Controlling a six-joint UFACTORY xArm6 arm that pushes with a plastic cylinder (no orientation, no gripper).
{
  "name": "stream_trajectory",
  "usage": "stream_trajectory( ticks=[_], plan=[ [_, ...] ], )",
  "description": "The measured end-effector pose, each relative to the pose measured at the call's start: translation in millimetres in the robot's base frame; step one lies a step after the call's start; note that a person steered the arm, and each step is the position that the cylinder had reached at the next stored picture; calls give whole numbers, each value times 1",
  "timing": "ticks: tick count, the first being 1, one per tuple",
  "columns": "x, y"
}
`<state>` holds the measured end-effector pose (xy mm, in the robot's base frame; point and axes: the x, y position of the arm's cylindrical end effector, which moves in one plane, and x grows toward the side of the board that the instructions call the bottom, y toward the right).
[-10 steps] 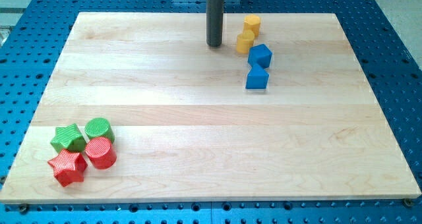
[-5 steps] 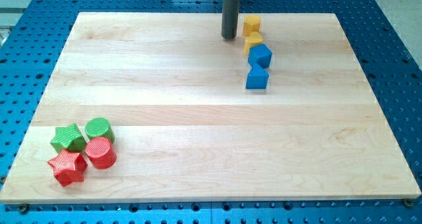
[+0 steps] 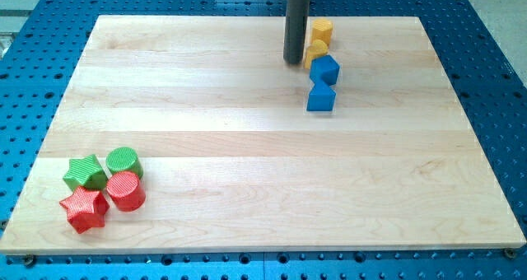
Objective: Adjust the yellow blocks and the blue blocks to form a vertical line
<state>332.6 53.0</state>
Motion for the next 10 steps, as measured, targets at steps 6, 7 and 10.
stream_trajectory(
  ticks=[6,7,10],
  plan=[
    [86,9],
    [99,-9],
    [203,-46]
  ],
)
